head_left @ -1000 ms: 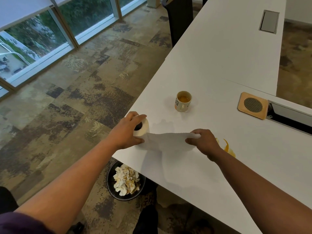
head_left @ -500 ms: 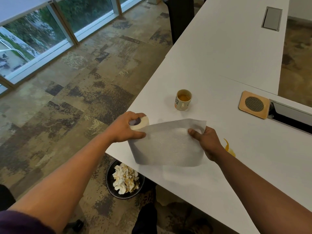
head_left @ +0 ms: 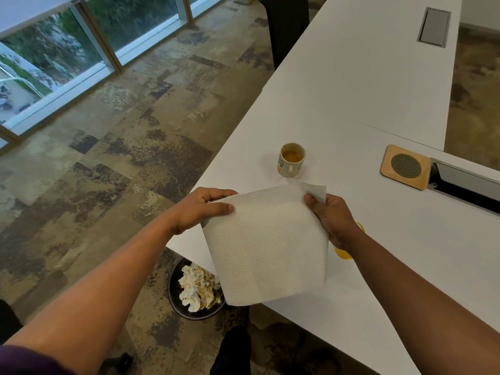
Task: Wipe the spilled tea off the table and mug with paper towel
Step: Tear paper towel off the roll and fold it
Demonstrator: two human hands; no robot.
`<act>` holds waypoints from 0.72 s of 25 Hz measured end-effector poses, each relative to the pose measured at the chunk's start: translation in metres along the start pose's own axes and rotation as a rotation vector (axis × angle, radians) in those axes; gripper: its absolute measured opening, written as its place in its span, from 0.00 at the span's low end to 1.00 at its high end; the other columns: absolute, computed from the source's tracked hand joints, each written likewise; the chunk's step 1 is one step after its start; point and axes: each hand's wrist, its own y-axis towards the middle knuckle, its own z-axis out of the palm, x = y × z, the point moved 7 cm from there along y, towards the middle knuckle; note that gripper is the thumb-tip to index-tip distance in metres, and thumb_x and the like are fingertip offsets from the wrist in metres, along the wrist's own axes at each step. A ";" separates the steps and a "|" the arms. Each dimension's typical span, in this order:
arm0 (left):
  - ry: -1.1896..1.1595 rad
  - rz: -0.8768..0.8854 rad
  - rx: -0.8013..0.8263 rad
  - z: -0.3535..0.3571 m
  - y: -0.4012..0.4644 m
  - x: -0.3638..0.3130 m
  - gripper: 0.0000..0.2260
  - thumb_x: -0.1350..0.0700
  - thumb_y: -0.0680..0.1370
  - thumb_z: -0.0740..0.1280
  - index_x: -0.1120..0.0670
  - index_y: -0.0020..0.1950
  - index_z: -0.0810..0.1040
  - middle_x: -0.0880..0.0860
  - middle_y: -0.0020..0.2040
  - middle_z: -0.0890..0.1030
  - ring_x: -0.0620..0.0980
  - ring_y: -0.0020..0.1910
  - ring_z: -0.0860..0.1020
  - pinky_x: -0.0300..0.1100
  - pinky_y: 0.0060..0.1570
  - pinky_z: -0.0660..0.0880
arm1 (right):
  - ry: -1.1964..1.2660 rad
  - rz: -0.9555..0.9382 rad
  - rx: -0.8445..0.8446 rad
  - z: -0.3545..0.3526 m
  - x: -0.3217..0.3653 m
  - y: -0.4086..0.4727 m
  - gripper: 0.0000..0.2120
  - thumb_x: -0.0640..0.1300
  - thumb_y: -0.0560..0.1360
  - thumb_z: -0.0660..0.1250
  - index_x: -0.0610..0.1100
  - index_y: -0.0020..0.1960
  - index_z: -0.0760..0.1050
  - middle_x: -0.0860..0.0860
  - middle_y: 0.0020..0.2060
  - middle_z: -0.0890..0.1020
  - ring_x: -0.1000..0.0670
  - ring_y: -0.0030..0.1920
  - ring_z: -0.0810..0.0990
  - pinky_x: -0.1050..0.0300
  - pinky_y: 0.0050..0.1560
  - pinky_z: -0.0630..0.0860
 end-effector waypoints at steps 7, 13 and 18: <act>-0.197 0.001 -0.028 0.003 0.003 -0.009 0.28 0.38 0.69 0.75 0.50 0.64 0.83 0.55 0.61 0.84 0.57 0.59 0.83 0.50 0.55 0.80 | 0.058 0.038 -0.022 -0.005 -0.004 0.002 0.06 0.49 0.76 0.72 0.51 0.45 0.87 0.47 0.44 0.89 0.50 0.42 0.87 0.57 0.39 0.82; -0.239 0.015 -0.061 0.001 0.013 -0.009 0.19 0.43 0.72 0.71 0.48 0.60 0.85 0.57 0.59 0.85 0.60 0.58 0.83 0.59 0.57 0.78 | 0.112 0.056 -0.046 -0.009 -0.007 0.004 0.05 0.48 0.75 0.73 0.50 0.46 0.87 0.46 0.46 0.88 0.48 0.44 0.88 0.55 0.41 0.83; -0.312 0.018 -0.179 -0.015 0.010 -0.010 0.19 0.41 0.71 0.70 0.50 0.54 0.87 0.52 0.46 0.86 0.50 0.43 0.83 0.43 0.39 0.78 | 0.104 0.068 -0.066 -0.016 -0.011 0.001 0.05 0.50 0.74 0.73 0.50 0.44 0.87 0.47 0.45 0.88 0.47 0.45 0.87 0.51 0.45 0.85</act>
